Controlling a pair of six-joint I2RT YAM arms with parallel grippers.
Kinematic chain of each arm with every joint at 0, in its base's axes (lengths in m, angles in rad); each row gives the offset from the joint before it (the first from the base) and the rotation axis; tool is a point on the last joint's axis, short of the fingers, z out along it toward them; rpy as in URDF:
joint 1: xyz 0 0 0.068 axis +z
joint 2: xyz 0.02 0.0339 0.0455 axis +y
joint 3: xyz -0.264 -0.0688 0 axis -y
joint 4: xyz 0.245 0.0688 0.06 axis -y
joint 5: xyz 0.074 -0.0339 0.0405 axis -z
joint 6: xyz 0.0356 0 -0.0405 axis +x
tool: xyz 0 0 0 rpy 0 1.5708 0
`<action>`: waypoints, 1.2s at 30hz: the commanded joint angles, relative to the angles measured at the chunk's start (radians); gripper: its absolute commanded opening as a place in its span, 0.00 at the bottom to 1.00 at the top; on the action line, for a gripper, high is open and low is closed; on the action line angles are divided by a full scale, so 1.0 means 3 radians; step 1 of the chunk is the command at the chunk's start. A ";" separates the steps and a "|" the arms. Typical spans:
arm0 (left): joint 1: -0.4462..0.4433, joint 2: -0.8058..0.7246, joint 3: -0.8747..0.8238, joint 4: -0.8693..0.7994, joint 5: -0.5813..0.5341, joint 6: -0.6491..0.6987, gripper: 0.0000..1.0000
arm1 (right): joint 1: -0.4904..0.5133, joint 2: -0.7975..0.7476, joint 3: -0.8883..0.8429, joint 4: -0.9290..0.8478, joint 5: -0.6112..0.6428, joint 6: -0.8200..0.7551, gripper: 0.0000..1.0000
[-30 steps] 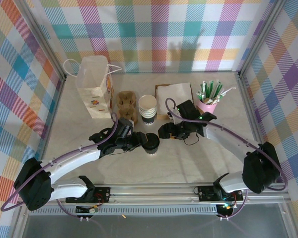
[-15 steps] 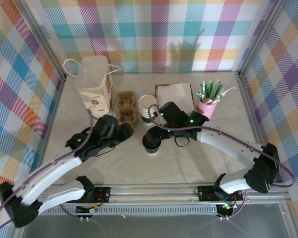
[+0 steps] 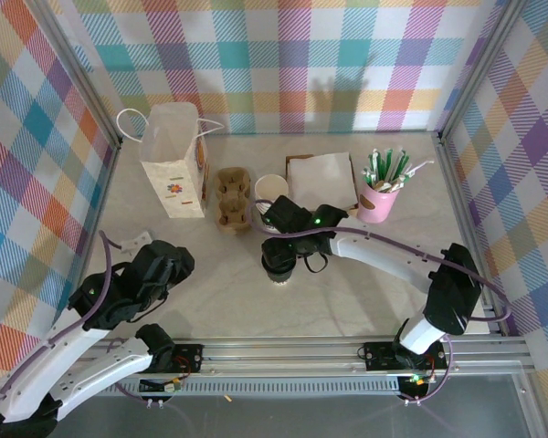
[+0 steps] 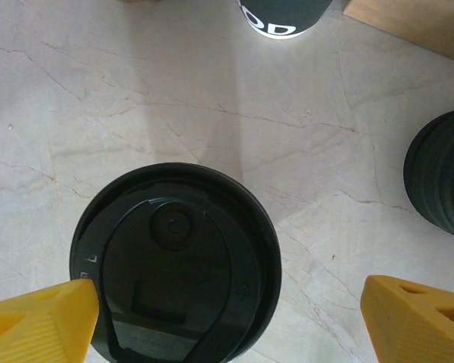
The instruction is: Pack the takeout coffee
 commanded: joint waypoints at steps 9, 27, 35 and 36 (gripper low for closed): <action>-0.0004 -0.0064 0.0120 -0.0290 -0.0157 0.0030 0.55 | 0.0152 0.0274 0.0243 -0.0267 0.0119 0.0211 0.88; -0.0005 -0.0141 0.0012 -0.0256 -0.0124 0.0005 0.55 | 0.0201 0.0438 0.0349 -0.0375 -0.0062 0.0165 0.69; -0.0006 -0.0137 0.0009 -0.0246 -0.0124 -0.0001 0.55 | 0.0201 0.0396 0.0358 -0.0385 -0.0180 0.0200 0.77; -0.0006 -0.0138 0.0008 -0.0241 -0.0123 0.0001 0.55 | 0.0198 0.0394 0.0359 -0.0379 -0.0192 0.0194 0.78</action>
